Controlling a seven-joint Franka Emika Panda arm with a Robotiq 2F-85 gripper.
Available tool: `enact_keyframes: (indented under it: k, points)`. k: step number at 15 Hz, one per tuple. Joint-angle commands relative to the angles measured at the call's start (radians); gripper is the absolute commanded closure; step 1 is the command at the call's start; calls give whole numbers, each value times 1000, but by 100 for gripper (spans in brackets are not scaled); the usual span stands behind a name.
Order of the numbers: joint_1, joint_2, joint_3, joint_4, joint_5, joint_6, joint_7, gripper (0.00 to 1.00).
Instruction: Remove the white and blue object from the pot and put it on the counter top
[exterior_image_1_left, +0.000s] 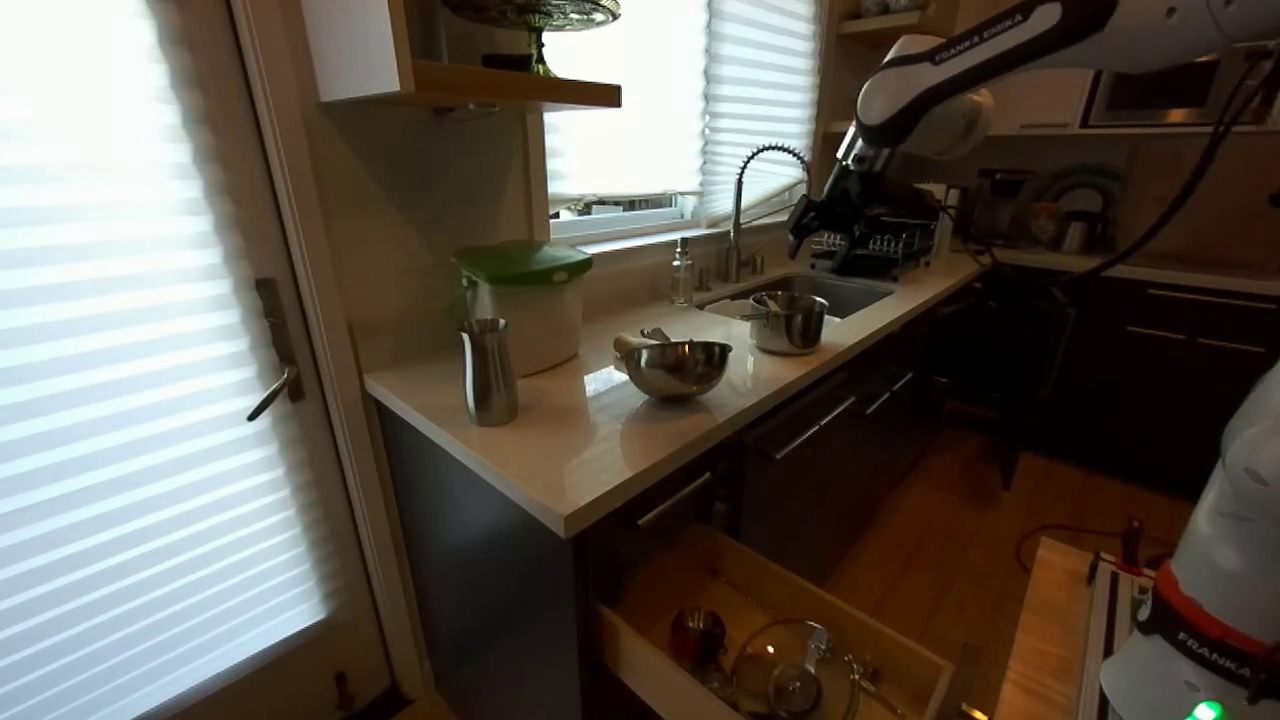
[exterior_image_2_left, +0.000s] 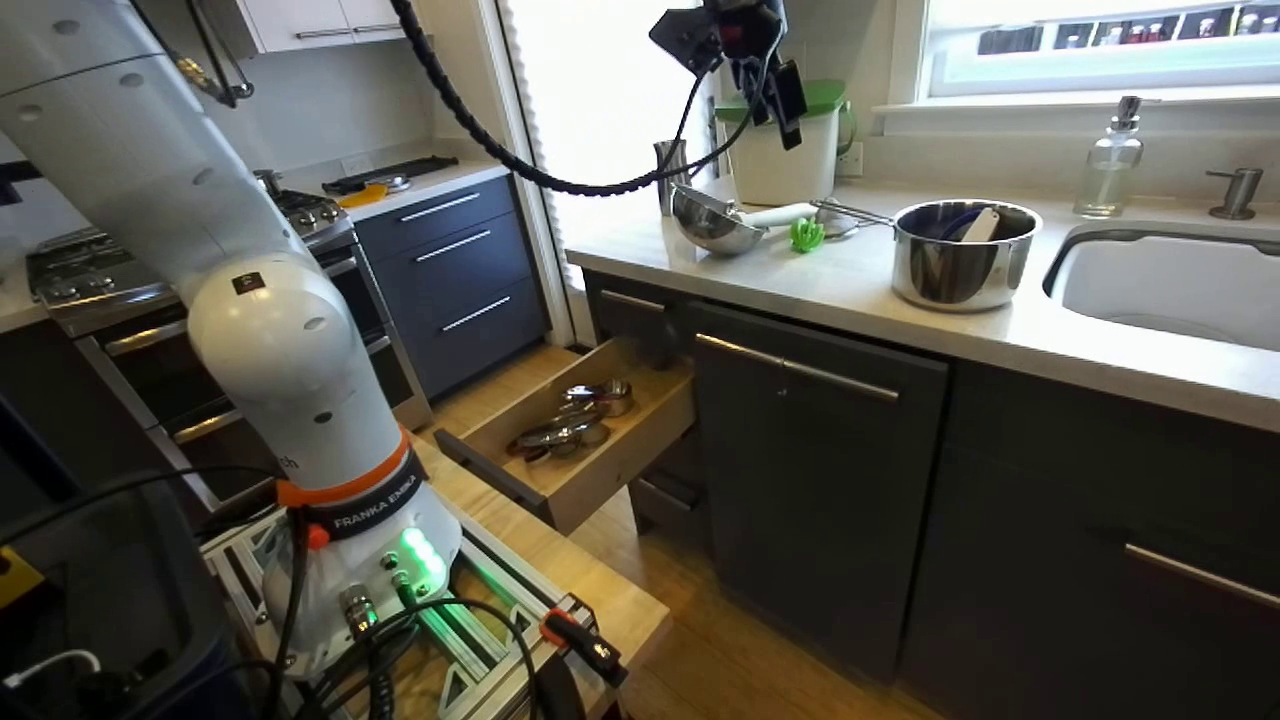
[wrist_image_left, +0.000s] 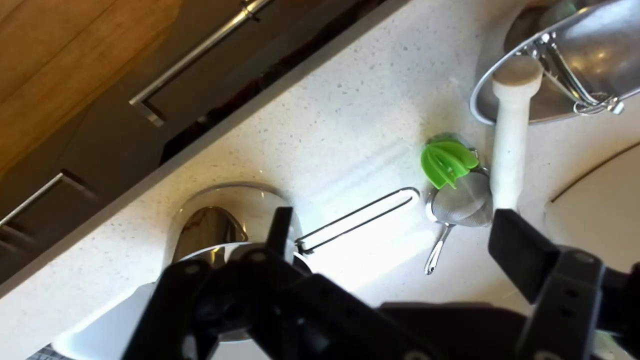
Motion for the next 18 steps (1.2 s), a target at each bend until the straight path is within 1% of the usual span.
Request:
enact_keyframes:
  k: [1,8,10,12,13,14,15,16,18]
  points:
    - [1,11,-1,7,-1,0,-1,0]
    - [0,-17,-1,-8,-1,0,-1,0]
    - [-11,8,-8,-3,-12,28,6,0]
    - [-9,94,-32,71,-11,23,-96,0]
    - [-13,133,-39,99,-21,32,-123,0]
    - [-14,209,-54,169,-14,27,-181,0]
    - [-17,251,-62,209,-12,24,-227,0]
    - [-23,311,-68,279,-11,15,-297,0]
    - [-40,421,-64,399,-41,20,-375,0]
